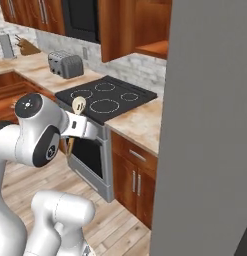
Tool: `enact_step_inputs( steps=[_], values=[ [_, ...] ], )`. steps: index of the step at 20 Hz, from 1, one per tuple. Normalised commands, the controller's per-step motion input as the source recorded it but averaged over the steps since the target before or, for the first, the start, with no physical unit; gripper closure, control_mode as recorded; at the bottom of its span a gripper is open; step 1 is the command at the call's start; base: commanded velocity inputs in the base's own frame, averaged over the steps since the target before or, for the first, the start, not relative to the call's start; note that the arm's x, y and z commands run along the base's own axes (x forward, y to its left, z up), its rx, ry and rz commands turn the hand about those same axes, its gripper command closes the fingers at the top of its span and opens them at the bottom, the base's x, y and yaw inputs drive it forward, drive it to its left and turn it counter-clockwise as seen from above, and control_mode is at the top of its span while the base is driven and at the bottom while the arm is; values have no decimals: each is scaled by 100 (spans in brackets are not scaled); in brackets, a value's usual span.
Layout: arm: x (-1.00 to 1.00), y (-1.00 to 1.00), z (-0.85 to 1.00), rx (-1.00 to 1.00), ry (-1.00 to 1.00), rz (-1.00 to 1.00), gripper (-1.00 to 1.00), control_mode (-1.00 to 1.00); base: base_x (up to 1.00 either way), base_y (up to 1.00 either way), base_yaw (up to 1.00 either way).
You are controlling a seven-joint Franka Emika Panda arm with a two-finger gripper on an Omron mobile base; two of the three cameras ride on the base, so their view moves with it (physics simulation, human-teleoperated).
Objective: Organize the utensils by type. Pick up the wooden spoons from the counter and place them in the open cabinet. Then pick up the metallic utensils from the counter and place them in the open drawer.
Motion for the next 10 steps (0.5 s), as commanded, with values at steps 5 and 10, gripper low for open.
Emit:
enact_step_inputs(
  steps=[5,10],
  values=[
    [0,0,0,0,0,0,100,100,49,12,-13],
    [0,0,0,0,0,0,100,100,70,9,-11]
  ],
)
